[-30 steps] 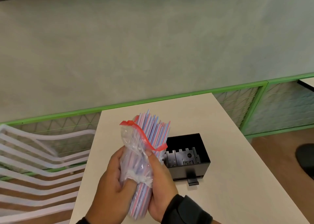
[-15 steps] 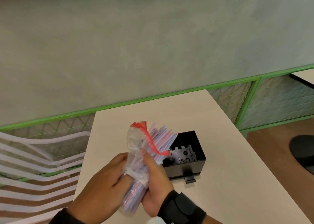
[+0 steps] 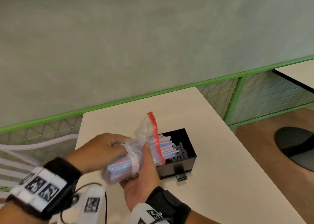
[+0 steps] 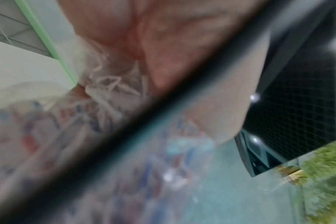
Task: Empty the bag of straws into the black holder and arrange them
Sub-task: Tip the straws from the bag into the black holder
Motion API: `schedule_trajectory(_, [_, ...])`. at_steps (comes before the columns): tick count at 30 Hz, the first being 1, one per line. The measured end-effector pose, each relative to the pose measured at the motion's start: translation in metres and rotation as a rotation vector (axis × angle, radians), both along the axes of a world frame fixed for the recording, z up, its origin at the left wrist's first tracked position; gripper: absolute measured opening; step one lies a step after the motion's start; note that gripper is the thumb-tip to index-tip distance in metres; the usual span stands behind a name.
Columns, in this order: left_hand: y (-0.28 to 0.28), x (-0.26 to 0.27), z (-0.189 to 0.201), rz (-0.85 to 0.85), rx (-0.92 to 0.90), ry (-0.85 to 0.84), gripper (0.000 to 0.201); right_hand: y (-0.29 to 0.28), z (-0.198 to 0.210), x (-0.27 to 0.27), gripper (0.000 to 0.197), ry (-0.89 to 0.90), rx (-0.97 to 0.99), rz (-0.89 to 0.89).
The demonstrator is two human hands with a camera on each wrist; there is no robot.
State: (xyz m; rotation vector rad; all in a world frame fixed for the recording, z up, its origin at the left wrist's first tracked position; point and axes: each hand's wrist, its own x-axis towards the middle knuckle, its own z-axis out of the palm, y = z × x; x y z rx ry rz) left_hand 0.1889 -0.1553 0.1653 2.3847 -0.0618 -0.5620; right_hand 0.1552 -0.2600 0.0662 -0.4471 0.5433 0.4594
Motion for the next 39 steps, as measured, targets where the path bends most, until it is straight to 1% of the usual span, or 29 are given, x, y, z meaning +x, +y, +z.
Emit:
schedule_trajectory(5, [-0.015,0.054,-0.014,-0.085,0.052,0.115,0.021,-0.011,-0.002,0.014,0.081,0.100,0.046,-0.013])
schedule_trajectory(6, [-0.019,0.062,-0.019,-0.095,0.055,0.136,0.020,-0.015,-0.002,0.016,0.079,0.118,0.045,-0.028])
schedule_trajectory(8, [-0.026,0.075,-0.030,-0.094,0.040,0.184,0.020,-0.023,-0.002,0.020,0.068,0.142,0.039,-0.067])
schedule_trajectory(9, [-0.029,0.079,-0.034,-0.087,0.020,0.203,0.027,-0.027,-0.003,0.022,0.066,0.143,0.043,-0.079])
schedule_trajectory(11, [-0.031,0.089,-0.042,-0.035,-0.022,0.242,0.050,-0.033,-0.005,0.023,0.069,0.150,0.054,-0.093])
schedule_trajectory(12, [-0.031,0.092,-0.044,-0.007,-0.034,0.258,0.052,-0.035,-0.006,0.023,0.070,0.152,0.059,-0.102])
schedule_trajectory(15, [-0.026,0.099,-0.042,0.014,-0.011,0.268,0.027,-0.037,-0.008,0.021,0.068,0.168,0.017,-0.107])
schedule_trajectory(17, [-0.016,0.101,-0.039,0.011,0.011,0.263,0.026,-0.036,-0.006,0.019,0.065,0.173,0.001,-0.090])
schedule_trajectory(20, [0.002,0.098,-0.034,0.008,0.022,0.288,0.036,-0.034,-0.007,0.015,0.058,0.164,0.021,-0.034])
schedule_trajectory(23, [0.016,0.096,-0.034,-0.009,0.094,0.249,0.040,-0.033,-0.009,0.013,0.049,0.138,-0.003,-0.011])
schedule_trajectory(25, [0.015,0.095,-0.041,0.015,0.074,0.217,0.042,-0.033,-0.010,0.012,0.041,0.123,-0.019,-0.036])
schedule_trajectory(28, [-0.005,0.090,-0.052,-0.056,0.014,0.171,0.026,-0.032,-0.015,0.012,0.032,0.086,-0.046,-0.089])
schedule_trajectory(30, [-0.017,0.089,-0.059,-0.070,-0.059,0.154,0.030,-0.032,-0.020,0.012,0.032,0.050,-0.081,-0.125])
schedule_trajectory(33, [-0.018,0.086,-0.060,-0.077,-0.111,0.126,0.031,-0.033,-0.024,0.012,0.042,0.011,-0.149,-0.144])
schedule_trajectory(35, [-0.013,0.080,-0.058,-0.074,-0.070,0.102,0.035,-0.033,-0.022,0.014,0.047,0.017,-0.171,-0.120])
schedule_trajectory(37, [-0.006,0.074,-0.052,-0.043,-0.012,0.063,0.034,-0.033,-0.023,0.014,0.049,0.025,-0.180,-0.087])
schedule_trajectory(39, [0.000,0.069,-0.045,-0.031,0.003,-0.018,0.030,-0.034,-0.026,0.015,0.041,0.012,-0.199,-0.043])
